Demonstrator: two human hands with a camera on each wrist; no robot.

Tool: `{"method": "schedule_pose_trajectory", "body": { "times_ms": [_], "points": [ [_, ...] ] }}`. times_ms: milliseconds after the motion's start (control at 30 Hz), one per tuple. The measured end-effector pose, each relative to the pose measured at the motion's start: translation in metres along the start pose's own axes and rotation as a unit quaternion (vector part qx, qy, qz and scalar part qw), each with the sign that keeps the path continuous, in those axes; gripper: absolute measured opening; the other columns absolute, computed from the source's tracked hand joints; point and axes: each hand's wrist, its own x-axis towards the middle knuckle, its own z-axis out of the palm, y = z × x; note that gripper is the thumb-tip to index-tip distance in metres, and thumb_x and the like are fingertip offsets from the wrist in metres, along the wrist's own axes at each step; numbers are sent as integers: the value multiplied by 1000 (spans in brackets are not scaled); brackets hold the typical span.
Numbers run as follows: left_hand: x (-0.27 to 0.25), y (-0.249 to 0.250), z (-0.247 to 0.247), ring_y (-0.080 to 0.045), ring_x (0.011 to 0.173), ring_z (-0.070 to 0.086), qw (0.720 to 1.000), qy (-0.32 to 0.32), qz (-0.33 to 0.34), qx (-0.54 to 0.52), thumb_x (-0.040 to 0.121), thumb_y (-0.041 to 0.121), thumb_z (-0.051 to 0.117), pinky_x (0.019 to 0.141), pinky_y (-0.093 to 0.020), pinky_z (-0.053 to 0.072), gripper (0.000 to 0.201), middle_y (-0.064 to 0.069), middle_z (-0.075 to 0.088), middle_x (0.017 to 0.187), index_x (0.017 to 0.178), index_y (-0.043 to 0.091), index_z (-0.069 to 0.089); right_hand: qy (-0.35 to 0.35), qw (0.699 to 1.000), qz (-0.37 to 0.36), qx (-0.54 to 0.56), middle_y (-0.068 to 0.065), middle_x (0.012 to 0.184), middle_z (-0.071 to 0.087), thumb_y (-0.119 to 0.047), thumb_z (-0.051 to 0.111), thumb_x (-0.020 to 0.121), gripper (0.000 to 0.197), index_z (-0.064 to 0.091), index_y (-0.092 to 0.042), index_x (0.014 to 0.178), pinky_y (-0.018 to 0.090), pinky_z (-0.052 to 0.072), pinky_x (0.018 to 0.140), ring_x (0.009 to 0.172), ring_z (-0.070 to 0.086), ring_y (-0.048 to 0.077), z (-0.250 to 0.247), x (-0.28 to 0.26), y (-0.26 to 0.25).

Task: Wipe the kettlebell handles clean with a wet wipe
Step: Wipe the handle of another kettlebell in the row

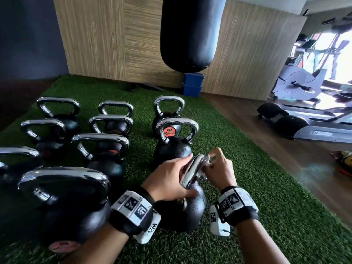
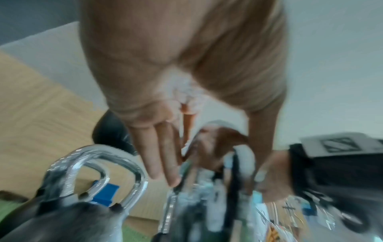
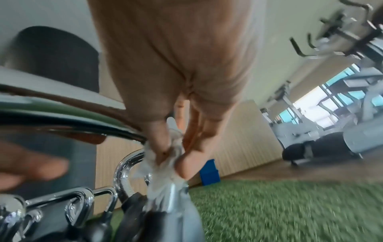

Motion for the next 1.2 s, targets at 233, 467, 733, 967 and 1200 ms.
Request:
{"method": "schedule_pose_trajectory", "body": {
  "times_ms": [233, 467, 733, 967, 1200],
  "points": [
    [5, 25, 7, -15, 95, 73, 997, 54, -53, 32, 66, 26, 76, 86, -30, 59, 63, -1, 78, 109, 128, 15, 67, -76, 977, -137, -143, -2, 90, 73, -2, 63, 84, 37, 71, -26, 111, 27, 58, 73, 74, 65, 12, -16, 15, -18],
    [22, 19, -34, -7, 106, 68, 991, -83, -96, 46, 65, 6, 62, 86, -22, 57, 82, 18, 68, 130, 134, 50, 60, -102, 968, -95, -211, -3, 86, 73, -10, 64, 82, 24, 75, -21, 101, 30, 62, 74, 75, 69, 13, -41, -7, -18],
    [29, 18, -44, -9, 103, 69, 986, -116, -74, 98, 72, 6, 62, 88, -23, 56, 82, 16, 73, 122, 129, 63, 55, -116, 974, -74, -180, -8, 76, 65, -5, 67, 84, 22, 75, -18, 99, 11, 45, 48, 60, 61, 3, -49, -24, -13],
    [28, 8, -38, -7, 96, 69, 988, -90, -61, 113, 70, 15, 65, 61, 3, 32, 81, 14, 75, 115, 132, 65, 51, -131, 969, -114, -174, -18, 66, 61, -12, 72, 80, 19, 75, -30, 87, 6, 37, 47, 58, 57, -8, -54, -15, -6],
    [51, -6, -63, 21, 94, 63, 988, -108, -110, -30, 80, 68, 72, 90, -14, 50, 52, 29, 73, 109, 128, 48, 65, -223, 964, -128, -71, -30, 78, 72, -16, 82, 75, 40, 76, -49, 96, 11, 50, 59, 64, 68, -5, -100, 36, 4]
  ]
}}
